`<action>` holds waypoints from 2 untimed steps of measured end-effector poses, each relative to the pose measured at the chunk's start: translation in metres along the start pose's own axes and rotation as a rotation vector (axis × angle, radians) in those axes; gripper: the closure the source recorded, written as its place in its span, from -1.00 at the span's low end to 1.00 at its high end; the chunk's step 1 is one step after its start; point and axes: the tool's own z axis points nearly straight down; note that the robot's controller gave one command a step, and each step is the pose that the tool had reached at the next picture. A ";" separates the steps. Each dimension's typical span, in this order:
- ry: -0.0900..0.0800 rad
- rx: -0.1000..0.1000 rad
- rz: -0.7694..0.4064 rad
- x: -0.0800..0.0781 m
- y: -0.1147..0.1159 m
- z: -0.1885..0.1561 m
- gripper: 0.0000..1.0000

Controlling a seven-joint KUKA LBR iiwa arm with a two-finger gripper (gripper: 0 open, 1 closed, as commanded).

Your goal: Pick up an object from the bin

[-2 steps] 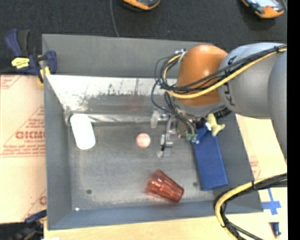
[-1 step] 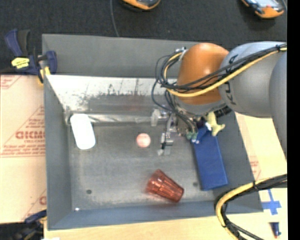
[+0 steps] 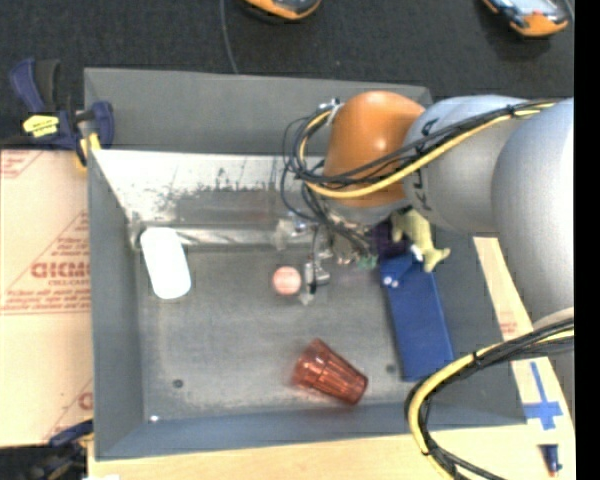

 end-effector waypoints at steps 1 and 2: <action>0.006 -0.002 0.255 0.003 0.004 -0.012 -1.00; 0.007 -0.002 0.016 -0.002 0.002 0.009 -1.00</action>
Offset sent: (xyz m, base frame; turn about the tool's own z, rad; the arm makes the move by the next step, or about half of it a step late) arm 0.0027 0.0021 -0.0190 -0.0426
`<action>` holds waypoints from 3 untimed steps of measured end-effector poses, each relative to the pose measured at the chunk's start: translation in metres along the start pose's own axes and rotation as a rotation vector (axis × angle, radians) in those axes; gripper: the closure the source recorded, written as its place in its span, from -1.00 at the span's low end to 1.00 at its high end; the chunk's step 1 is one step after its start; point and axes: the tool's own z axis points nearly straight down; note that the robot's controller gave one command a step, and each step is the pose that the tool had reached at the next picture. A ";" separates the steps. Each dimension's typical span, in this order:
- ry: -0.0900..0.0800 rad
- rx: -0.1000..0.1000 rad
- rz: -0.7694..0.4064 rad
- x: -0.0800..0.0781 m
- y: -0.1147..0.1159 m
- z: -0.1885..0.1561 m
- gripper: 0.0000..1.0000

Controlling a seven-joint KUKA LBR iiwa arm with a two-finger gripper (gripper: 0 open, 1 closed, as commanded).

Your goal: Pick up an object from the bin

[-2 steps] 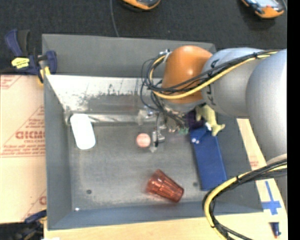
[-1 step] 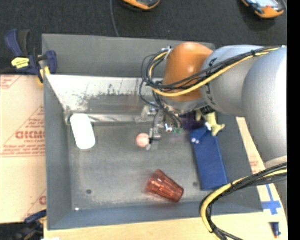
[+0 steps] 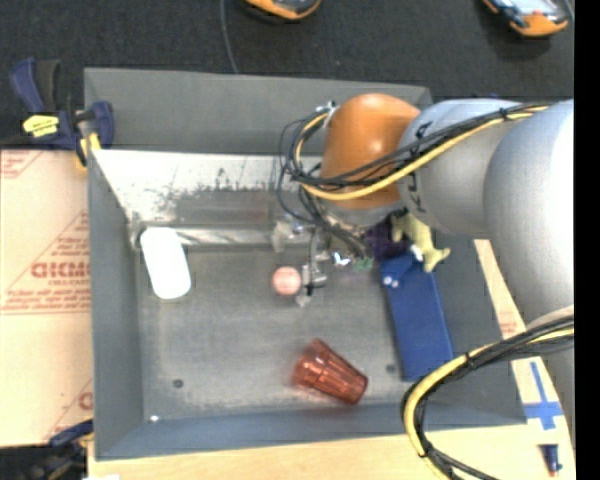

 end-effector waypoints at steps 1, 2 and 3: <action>-0.005 -0.002 0.254 0.002 -0.010 0.007 -1.00; 0.001 0.000 0.002 0.010 0.000 0.009 1.00; 0.001 0.000 0.003 0.010 0.000 0.009 1.00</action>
Offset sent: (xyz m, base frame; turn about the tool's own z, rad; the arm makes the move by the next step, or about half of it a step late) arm -0.0108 -0.0009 -0.0098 0.0009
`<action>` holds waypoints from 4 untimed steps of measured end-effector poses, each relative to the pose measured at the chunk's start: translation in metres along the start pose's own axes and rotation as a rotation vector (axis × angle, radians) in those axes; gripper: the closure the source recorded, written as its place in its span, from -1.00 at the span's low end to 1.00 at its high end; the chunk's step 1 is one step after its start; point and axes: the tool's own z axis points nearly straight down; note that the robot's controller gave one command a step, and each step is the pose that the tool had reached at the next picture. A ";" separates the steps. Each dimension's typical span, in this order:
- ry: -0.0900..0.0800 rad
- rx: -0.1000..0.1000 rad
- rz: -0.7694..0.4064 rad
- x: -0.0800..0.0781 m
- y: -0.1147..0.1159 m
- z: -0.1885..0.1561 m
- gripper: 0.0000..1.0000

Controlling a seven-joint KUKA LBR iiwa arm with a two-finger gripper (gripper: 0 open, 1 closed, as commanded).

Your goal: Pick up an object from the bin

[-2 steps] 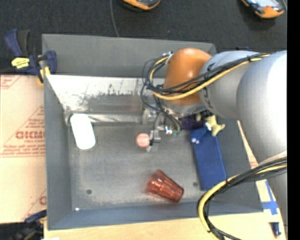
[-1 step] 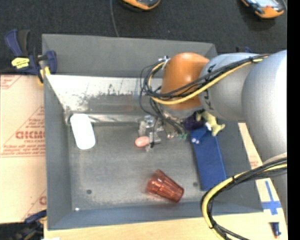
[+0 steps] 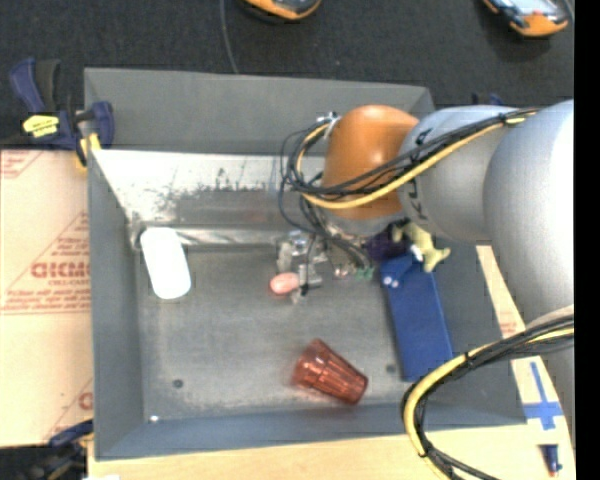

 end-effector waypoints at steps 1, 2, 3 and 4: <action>-0.002 0.000 0.001 0.000 0.000 -0.019 1.00; -0.007 0.002 0.002 -0.002 -0.001 -0.037 1.00; 0.005 0.000 0.004 0.001 -0.001 -0.066 1.00; 0.002 0.001 0.005 0.000 -0.001 -0.107 1.00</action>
Offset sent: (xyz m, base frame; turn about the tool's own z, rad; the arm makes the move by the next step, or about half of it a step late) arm -0.0006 -0.0004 0.0552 0.0010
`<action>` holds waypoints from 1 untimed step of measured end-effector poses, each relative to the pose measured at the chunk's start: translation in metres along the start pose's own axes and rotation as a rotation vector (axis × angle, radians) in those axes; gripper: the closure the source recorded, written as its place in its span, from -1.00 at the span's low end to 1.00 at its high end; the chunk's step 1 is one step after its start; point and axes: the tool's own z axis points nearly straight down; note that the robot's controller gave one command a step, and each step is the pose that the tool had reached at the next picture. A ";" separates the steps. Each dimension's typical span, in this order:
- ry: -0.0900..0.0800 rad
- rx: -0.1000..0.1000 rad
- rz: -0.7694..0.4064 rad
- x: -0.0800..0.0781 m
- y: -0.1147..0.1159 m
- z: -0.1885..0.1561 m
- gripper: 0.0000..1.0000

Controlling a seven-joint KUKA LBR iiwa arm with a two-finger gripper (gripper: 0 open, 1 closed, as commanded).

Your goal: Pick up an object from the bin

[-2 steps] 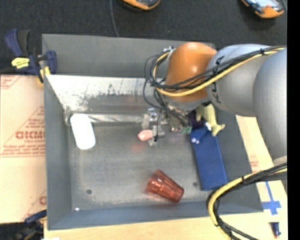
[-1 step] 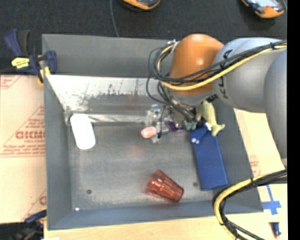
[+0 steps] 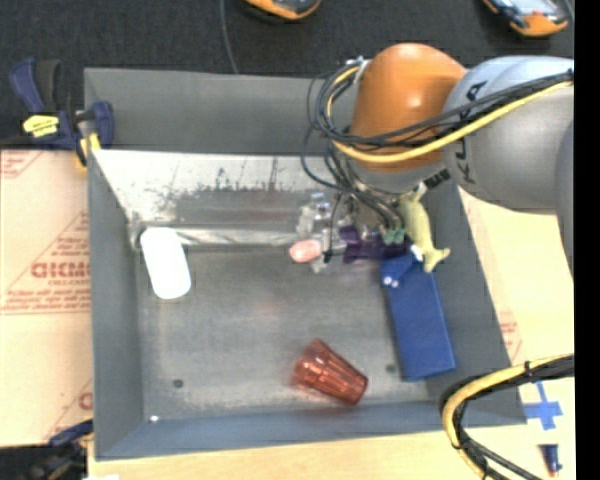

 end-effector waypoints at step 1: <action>-0.005 0.001 0.002 -0.001 -0.001 -0.036 1.00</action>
Offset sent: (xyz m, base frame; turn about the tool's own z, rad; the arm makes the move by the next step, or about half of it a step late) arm 0.0010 -0.0004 0.0713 0.0015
